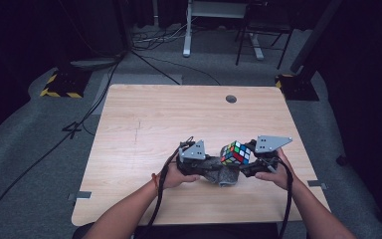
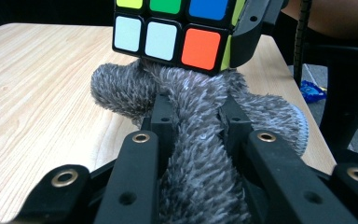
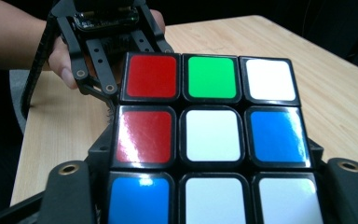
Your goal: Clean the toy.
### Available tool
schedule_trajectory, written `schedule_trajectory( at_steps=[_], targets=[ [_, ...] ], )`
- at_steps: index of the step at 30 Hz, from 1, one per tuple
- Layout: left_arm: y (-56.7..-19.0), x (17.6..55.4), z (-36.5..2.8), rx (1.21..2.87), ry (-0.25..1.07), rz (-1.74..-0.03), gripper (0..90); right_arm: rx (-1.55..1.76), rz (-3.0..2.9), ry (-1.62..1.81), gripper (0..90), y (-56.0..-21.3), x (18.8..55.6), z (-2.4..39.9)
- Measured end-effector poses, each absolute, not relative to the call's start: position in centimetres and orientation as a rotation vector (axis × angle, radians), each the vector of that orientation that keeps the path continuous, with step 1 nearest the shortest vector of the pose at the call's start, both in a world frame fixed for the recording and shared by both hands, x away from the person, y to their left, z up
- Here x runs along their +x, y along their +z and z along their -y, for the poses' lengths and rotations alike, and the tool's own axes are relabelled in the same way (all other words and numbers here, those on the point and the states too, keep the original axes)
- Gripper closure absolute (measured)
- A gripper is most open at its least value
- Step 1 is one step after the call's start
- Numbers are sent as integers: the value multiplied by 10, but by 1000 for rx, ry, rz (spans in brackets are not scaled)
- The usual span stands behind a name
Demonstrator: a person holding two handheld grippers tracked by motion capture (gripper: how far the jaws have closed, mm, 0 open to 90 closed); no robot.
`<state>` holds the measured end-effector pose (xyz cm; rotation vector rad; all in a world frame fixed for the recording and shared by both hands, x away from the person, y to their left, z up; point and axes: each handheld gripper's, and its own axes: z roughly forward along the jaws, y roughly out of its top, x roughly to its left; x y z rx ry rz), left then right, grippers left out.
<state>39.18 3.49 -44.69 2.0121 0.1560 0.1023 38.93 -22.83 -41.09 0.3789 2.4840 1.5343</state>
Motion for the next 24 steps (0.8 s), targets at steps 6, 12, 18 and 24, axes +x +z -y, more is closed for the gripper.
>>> schedule_trajectory(
  at_steps=[6,12,18,24],
  targets=[
    [-449,391,-33,2028,97,-145,734,367,-2568,1458,326,-410,391,229],
    [-452,395,-36,2026,77,-155,734,408,-2592,1432,332,-414,394,230],
    [-454,394,-35,2053,80,-140,733,377,-2614,1394,332,-414,392,229],
    [-457,403,-43,2086,64,-185,728,390,-2589,1342,336,-415,392,229]
  ],
)
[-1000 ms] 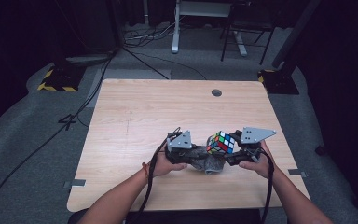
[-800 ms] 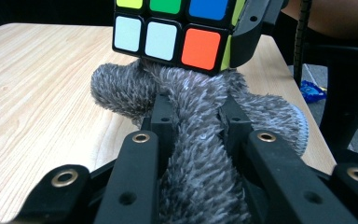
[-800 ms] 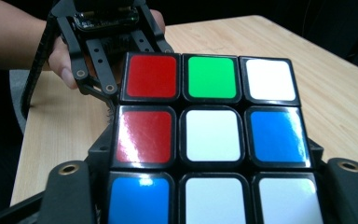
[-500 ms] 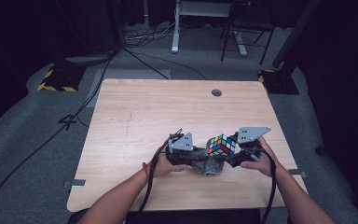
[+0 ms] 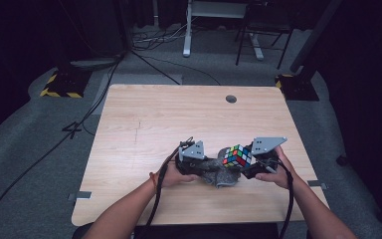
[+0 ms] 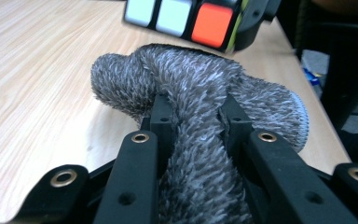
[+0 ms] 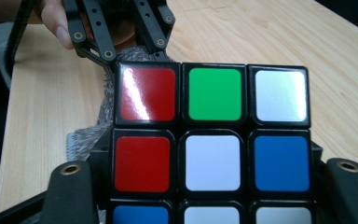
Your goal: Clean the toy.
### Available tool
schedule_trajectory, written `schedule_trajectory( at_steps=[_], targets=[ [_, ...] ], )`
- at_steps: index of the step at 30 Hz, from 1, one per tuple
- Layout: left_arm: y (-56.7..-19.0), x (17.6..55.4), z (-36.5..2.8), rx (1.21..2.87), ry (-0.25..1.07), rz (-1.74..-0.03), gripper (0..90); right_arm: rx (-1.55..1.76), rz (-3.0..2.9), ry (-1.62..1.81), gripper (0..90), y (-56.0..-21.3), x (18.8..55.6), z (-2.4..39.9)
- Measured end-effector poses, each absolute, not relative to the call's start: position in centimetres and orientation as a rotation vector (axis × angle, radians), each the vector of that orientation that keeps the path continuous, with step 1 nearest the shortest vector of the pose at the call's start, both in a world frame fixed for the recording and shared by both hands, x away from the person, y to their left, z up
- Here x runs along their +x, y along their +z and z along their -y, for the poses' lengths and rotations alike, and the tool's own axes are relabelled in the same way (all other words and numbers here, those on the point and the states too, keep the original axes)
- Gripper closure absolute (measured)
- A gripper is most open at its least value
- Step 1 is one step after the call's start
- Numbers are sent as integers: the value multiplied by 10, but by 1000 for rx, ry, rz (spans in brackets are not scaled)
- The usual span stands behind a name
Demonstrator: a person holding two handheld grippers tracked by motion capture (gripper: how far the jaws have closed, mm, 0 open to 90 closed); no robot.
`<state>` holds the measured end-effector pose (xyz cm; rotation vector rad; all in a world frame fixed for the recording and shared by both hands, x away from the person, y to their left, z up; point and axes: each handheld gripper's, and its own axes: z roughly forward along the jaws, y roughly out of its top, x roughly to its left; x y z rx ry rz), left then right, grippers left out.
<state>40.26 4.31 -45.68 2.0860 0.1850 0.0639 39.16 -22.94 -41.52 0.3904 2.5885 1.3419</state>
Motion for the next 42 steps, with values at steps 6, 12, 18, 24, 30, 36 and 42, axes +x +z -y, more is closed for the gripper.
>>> schedule_trajectory(
  at_steps=[6,12,18,24,30,36,42],
  targets=[
    [-462,414,-63,2168,66,-289,686,400,-2586,1341,337,-416,392,232],
    [-464,426,-84,2200,36,-409,499,376,-2578,1308,337,-420,391,232],
    [-460,430,-89,2181,36,-548,165,380,-2581,1284,336,-423,393,230],
    [-446,429,-85,2133,33,-588,164,371,-2582,1264,336,-425,393,229],
    [-443,421,-76,2134,2,-549,168,324,-2570,1222,336,-427,392,223],
    [-437,417,-70,2071,-27,-549,176,276,-2557,1219,336,-426,389,217],
    [-430,410,-55,2044,-93,-534,166,238,-2554,1182,336,-428,387,210]
  ],
)
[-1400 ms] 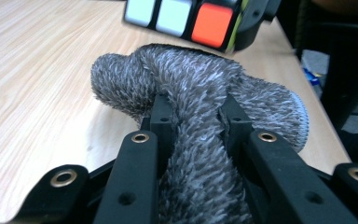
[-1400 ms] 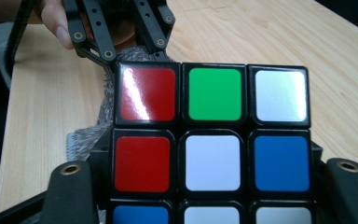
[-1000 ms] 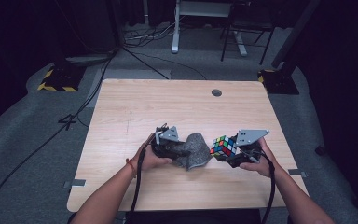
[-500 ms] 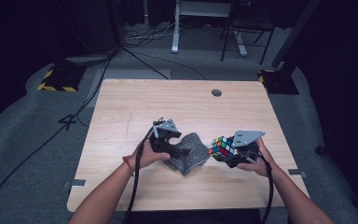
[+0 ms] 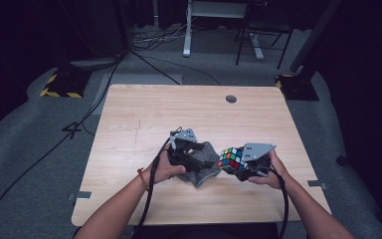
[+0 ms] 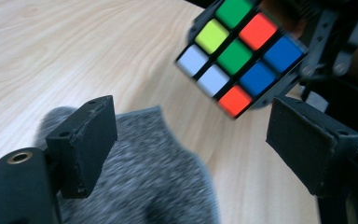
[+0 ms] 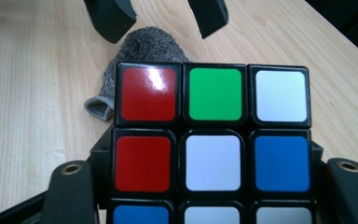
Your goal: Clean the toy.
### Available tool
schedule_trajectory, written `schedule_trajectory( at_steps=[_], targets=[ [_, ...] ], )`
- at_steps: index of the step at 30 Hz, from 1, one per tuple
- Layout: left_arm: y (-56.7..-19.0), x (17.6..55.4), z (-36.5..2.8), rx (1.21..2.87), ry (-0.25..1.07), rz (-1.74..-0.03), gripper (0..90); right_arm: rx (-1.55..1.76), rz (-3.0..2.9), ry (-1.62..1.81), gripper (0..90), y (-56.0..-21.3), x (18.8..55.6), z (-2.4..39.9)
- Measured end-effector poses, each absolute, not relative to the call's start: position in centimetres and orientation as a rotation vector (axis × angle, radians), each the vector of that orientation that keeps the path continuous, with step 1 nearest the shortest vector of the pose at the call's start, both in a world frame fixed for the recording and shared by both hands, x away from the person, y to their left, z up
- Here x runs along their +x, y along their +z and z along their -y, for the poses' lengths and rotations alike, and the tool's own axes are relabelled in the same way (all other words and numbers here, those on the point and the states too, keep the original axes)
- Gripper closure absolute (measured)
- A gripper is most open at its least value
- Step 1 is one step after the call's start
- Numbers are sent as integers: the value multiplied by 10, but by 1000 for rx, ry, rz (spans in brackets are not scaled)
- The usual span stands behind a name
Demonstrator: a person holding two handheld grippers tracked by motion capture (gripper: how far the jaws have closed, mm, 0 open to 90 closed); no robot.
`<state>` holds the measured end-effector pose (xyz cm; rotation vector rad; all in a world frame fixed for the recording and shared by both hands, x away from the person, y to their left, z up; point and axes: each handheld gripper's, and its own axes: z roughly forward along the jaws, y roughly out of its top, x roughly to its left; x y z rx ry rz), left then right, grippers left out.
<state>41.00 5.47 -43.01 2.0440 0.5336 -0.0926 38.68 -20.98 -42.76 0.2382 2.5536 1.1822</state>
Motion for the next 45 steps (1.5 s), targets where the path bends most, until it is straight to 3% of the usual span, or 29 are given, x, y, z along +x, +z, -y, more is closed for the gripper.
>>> schedule_trajectory(
  at_steps=[20,31,45],
  targets=[
    [-430,415,-29,1972,-318,-594,144,126,-2523,1057,336,-431,379,197],
    [-438,415,-16,1999,-380,-642,125,81,-2484,1026,336,-430,374,193],
    [-450,421,-9,1923,-525,-721,221,17,-2429,953,336,-433,369,187]
  ],
)
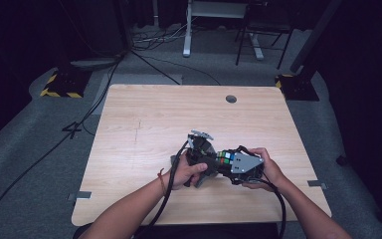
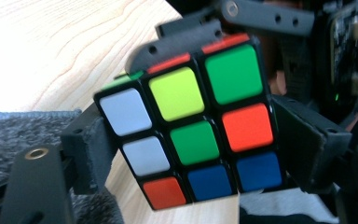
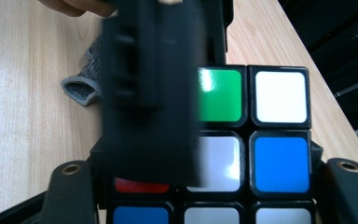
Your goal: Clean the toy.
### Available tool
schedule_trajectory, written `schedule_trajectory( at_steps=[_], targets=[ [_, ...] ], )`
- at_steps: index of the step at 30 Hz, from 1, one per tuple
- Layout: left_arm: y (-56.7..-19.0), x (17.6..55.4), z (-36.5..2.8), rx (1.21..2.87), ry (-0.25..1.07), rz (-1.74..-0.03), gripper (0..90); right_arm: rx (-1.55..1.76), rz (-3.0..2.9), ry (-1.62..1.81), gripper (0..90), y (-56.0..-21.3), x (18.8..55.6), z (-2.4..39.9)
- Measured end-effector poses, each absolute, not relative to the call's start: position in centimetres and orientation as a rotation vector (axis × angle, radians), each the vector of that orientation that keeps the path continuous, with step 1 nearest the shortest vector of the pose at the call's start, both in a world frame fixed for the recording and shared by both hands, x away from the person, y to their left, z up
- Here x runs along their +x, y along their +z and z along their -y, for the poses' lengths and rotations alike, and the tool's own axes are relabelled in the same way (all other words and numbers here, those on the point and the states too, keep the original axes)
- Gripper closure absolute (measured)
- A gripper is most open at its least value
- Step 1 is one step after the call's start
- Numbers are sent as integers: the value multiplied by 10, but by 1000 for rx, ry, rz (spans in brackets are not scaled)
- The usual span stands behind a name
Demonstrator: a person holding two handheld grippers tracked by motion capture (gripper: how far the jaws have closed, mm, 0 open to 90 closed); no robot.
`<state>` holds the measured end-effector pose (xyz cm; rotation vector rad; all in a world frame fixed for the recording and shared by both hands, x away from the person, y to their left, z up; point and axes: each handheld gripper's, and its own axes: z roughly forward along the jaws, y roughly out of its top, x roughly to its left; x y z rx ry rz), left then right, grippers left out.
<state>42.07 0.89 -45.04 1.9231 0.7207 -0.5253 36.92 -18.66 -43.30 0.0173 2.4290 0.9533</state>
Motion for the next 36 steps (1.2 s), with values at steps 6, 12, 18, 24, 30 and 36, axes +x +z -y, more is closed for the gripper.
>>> schedule_trajectory(
  at_steps=[6,12,18,24,30,36],
  targets=[
    [-450,421,-10,1923,-503,-725,224,-10,-2427,932,336,-435,367,183],
    [-448,421,-15,1917,-474,-684,273,-32,-2385,911,323,-436,364,181],
    [-448,419,-17,1932,-440,-672,329,-20,-2376,909,243,-437,363,179],
    [-444,417,-21,1925,-400,-637,336,3,-2353,975,215,-436,364,180],
    [-442,415,-27,1917,-369,-599,338,21,-2345,1004,187,-435,363,180],
    [-441,414,-33,1905,-345,-578,339,56,-2353,1051,170,-435,365,184]
  ],
)
